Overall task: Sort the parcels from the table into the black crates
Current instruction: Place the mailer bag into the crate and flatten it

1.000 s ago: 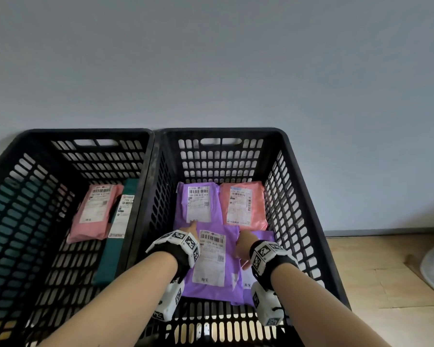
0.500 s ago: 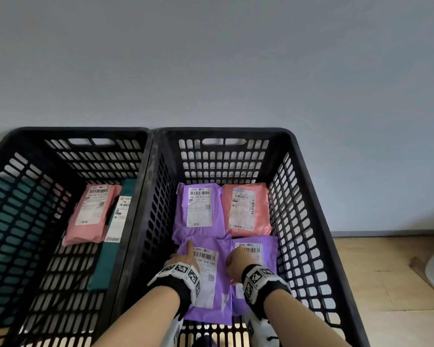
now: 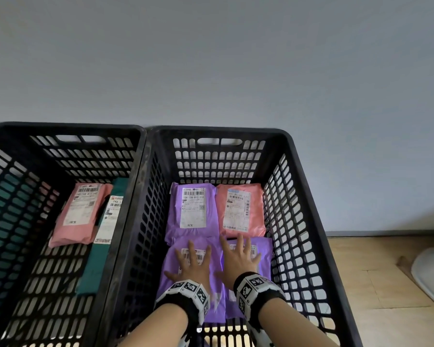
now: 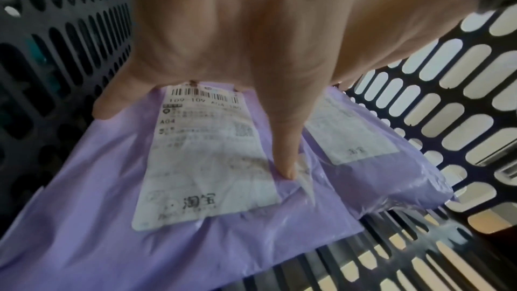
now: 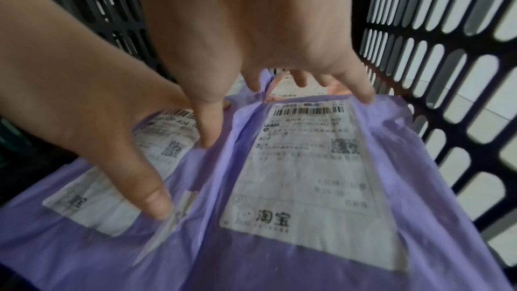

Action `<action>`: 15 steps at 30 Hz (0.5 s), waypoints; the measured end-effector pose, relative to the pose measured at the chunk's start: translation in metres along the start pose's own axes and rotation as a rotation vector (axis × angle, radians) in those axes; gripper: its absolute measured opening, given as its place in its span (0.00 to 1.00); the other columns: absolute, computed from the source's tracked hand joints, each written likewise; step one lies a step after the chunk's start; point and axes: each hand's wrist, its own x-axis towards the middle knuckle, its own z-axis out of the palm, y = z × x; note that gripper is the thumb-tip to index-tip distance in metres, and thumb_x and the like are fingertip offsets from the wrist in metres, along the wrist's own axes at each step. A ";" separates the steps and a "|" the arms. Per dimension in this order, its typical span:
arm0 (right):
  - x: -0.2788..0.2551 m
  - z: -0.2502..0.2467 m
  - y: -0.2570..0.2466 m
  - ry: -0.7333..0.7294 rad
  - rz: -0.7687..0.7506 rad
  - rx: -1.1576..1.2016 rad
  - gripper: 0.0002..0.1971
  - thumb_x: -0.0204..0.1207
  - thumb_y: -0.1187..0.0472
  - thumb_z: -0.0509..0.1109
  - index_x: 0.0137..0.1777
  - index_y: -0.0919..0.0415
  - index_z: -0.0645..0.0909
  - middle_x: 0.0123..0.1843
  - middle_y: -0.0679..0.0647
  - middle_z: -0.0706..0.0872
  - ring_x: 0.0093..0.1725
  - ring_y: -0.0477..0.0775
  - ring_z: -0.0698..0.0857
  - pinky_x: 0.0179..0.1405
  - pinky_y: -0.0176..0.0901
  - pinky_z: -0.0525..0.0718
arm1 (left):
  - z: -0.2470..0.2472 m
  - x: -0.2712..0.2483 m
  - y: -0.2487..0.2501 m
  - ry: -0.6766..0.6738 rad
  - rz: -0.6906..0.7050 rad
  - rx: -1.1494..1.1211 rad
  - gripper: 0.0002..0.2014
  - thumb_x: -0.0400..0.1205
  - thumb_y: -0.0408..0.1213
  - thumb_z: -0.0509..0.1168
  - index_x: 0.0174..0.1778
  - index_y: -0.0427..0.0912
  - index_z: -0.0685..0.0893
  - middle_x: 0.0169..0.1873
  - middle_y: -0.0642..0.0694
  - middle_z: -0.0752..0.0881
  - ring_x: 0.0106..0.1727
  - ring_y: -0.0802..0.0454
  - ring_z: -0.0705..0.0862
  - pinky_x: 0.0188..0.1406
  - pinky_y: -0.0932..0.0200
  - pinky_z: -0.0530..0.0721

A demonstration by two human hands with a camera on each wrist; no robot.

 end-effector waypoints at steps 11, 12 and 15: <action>0.015 0.019 0.018 -0.169 -0.005 0.061 0.63 0.64 0.46 0.81 0.80 0.34 0.30 0.80 0.58 0.21 0.79 0.75 0.29 0.69 0.87 0.55 | 0.009 0.011 -0.005 -0.076 0.019 -0.033 0.54 0.76 0.49 0.72 0.76 0.71 0.30 0.75 0.41 0.20 0.78 0.23 0.32 0.73 0.22 0.57; 0.016 0.020 0.019 -0.159 -0.002 0.064 0.61 0.65 0.46 0.81 0.80 0.33 0.30 0.80 0.57 0.21 0.79 0.75 0.30 0.69 0.86 0.56 | 0.010 0.013 -0.005 -0.081 0.019 -0.036 0.53 0.76 0.48 0.72 0.76 0.71 0.31 0.76 0.41 0.20 0.78 0.23 0.33 0.73 0.22 0.57; 0.018 0.026 0.020 -0.122 -0.001 0.074 0.54 0.71 0.45 0.75 0.80 0.31 0.32 0.81 0.57 0.23 0.80 0.73 0.31 0.71 0.85 0.57 | 0.013 0.018 -0.006 -0.078 0.022 -0.033 0.54 0.76 0.45 0.73 0.77 0.71 0.32 0.76 0.40 0.21 0.78 0.22 0.33 0.74 0.23 0.57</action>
